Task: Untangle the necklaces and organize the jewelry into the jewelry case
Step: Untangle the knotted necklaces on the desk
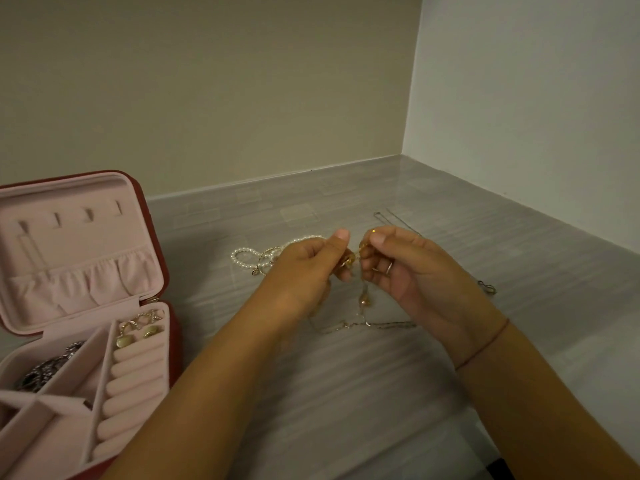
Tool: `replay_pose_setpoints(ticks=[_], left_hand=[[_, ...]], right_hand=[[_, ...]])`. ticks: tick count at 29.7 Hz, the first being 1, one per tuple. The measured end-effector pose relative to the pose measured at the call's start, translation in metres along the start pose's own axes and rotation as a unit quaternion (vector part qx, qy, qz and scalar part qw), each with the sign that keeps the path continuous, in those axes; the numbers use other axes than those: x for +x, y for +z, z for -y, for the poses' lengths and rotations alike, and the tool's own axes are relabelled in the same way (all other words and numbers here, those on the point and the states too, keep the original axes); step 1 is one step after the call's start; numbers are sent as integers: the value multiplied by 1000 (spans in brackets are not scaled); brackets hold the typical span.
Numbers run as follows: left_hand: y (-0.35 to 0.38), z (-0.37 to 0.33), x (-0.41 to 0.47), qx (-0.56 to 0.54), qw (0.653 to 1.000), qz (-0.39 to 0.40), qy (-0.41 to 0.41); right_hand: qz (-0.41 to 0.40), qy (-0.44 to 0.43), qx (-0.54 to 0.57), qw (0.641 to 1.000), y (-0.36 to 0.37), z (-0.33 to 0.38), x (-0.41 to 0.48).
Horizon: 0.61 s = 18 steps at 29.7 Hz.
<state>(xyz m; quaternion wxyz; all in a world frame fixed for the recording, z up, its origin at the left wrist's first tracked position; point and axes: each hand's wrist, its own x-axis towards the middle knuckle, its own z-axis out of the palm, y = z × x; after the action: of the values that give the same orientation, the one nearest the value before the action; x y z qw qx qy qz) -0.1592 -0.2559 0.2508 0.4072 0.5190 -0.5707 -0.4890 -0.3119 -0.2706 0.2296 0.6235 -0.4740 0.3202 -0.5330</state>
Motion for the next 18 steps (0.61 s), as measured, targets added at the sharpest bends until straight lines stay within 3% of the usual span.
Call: replay_pose_setpoints(ticks=[11,18], left_hand=[[-6,3,3,-63,993,92,-44],[-6,6,5,-53,994,89,-38]], right_hand=[[3,-35,75,997,-9,-10,-8],[-23,-72,5,997,-9,-11,-9]])
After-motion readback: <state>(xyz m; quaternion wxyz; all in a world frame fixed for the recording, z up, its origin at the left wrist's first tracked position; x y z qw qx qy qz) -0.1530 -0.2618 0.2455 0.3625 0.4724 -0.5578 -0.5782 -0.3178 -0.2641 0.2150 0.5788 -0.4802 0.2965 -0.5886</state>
